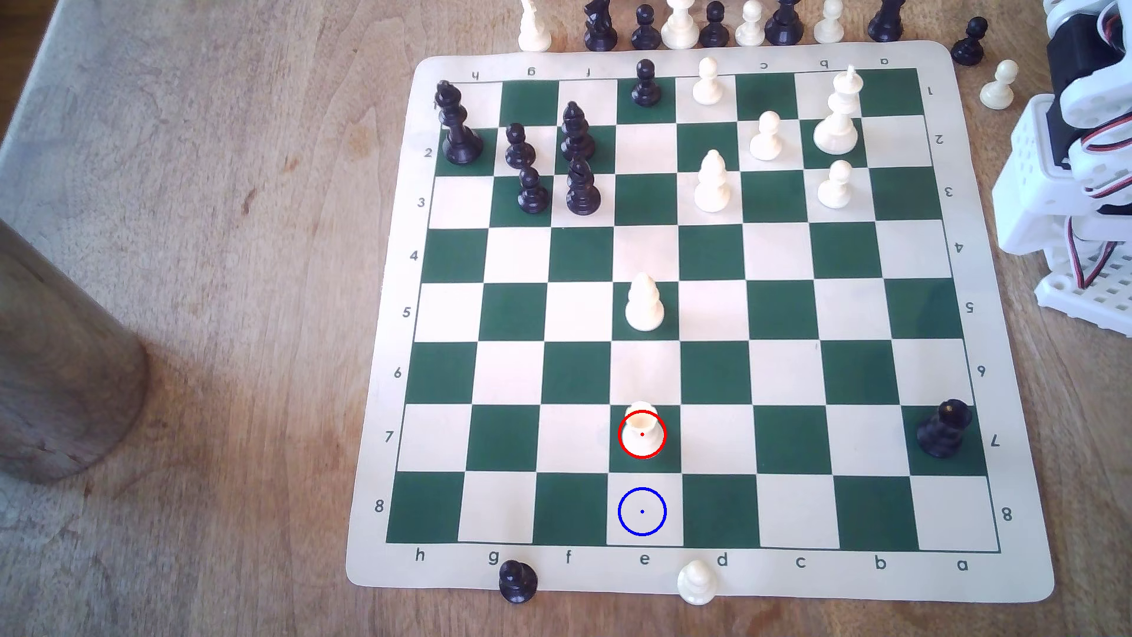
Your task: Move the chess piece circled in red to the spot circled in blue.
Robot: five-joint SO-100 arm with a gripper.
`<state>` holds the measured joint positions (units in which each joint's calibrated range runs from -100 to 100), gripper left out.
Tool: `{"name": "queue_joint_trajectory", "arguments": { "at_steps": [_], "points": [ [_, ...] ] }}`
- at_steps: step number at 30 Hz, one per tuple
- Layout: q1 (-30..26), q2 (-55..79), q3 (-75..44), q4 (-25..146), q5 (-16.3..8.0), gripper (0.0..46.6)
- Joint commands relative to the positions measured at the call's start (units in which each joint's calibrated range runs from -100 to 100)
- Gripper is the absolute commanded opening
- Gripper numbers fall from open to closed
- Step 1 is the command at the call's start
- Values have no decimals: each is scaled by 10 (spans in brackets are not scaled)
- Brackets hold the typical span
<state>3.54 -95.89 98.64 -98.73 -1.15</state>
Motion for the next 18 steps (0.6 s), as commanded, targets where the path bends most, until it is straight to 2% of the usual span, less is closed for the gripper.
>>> {"name": "queue_joint_trajectory", "arguments": {
  "at_steps": [1,11,16,18],
  "points": [
    [-55,1,13,-3,2,62],
    [-60,1,-27,313,2,60],
    [-46,1,-84,575,-1,58],
    [-30,1,-134,740,-1,57]
  ]
}}
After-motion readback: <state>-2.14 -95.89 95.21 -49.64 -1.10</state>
